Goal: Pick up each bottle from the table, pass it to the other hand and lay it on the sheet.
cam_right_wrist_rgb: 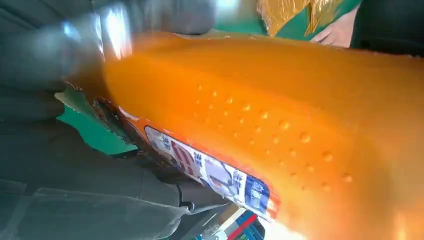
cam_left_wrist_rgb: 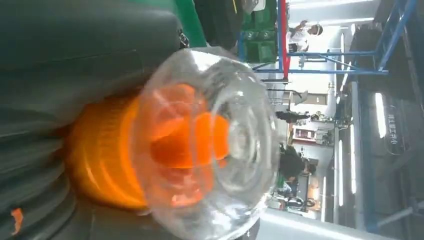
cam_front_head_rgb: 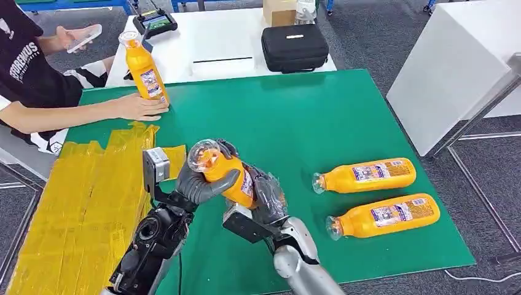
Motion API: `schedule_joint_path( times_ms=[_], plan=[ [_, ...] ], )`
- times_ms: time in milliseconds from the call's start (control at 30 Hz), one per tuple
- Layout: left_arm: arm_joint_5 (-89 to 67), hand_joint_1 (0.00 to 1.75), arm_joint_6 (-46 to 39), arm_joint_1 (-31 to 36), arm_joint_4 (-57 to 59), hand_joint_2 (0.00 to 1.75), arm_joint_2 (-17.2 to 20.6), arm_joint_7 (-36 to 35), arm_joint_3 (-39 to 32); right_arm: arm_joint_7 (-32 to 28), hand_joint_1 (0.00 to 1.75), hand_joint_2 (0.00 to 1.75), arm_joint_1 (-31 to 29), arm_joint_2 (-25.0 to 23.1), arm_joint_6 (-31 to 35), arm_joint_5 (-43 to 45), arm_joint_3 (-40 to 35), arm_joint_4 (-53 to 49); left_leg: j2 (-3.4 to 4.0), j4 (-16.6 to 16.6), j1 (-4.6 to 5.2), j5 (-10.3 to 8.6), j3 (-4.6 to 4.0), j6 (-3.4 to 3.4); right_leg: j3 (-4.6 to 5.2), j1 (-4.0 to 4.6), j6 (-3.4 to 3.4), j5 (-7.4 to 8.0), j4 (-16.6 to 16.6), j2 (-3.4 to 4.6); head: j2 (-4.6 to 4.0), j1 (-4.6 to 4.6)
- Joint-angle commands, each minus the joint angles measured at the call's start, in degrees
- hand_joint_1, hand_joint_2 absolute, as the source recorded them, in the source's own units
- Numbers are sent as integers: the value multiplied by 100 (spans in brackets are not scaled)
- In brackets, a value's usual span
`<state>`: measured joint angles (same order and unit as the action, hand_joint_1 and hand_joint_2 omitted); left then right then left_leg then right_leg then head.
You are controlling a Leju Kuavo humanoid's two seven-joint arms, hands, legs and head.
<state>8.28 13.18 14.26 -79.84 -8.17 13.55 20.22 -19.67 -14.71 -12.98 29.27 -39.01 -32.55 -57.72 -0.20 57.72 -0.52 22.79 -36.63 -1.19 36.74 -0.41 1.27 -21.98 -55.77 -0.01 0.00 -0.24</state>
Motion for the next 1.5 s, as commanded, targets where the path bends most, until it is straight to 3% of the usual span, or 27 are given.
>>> schedule_joint_path(
  times_ms=[33,400,433,467,1067,1100,1233,1300,1500],
  plan=[
    [-7,175,-11,178,461,175,65,-80,239,-73,175,175,-257,86,-24,-6,-448,207,3,-1,0,14,34,3,-33,0,-2,-14,1,1,0,0],
    [97,175,-89,193,499,175,69,-55,205,-129,175,175,-220,122,227,155,-368,12,2,2,0,17,37,4,-38,1,-4,-17,-2,0,0,0],
    [104,175,-96,191,496,175,71,-51,195,-146,14,175,-209,128,273,158,-357,-30,1,-1,2,12,28,3,-29,0,-3,-12,0,-1,0,0],
    [116,175,-108,187,491,175,78,-43,177,-188,0,175,-180,151,390,190,-328,-155,1,-2,1,8,20,2,-21,-1,-2,-8,2,-1,0,0],
    [154,175,-326,175,367,175,59,37,-132,-180,0,175,5,304,653,354,0,-631,1,-2,1,7,15,3,-15,1,-2,-6,2,0,0,0],
    [154,175,-326,175,367,175,59,37,-132,-180,0,175,5,304,653,354,0,-631,4,5,-1,26,49,6,-48,3,-5,-25,-4,1,0,0],
    [-641,175,-1309,156,65,175,73,337,-356,-189,0,175,112,320,738,289,129,-932,1,3,1,16,28,4,-27,0,-3,-17,-4,-1,0,0],
    [-1609,175,-2302,131,-252,175,74,403,-564,-208,0,175,288,374,786,226,227,-1314,3,1,2,6,6,2,-6,-1,-1,-5,-1,2,0,0],
    [-2013,175,-2892,-6,-551,175,78,451,-1035,-265,0,175,487,402,873,162,311,-1739,3,2,0,12,17,3,-15,0,-2,-11,-1,1,0,0]
  ],
)
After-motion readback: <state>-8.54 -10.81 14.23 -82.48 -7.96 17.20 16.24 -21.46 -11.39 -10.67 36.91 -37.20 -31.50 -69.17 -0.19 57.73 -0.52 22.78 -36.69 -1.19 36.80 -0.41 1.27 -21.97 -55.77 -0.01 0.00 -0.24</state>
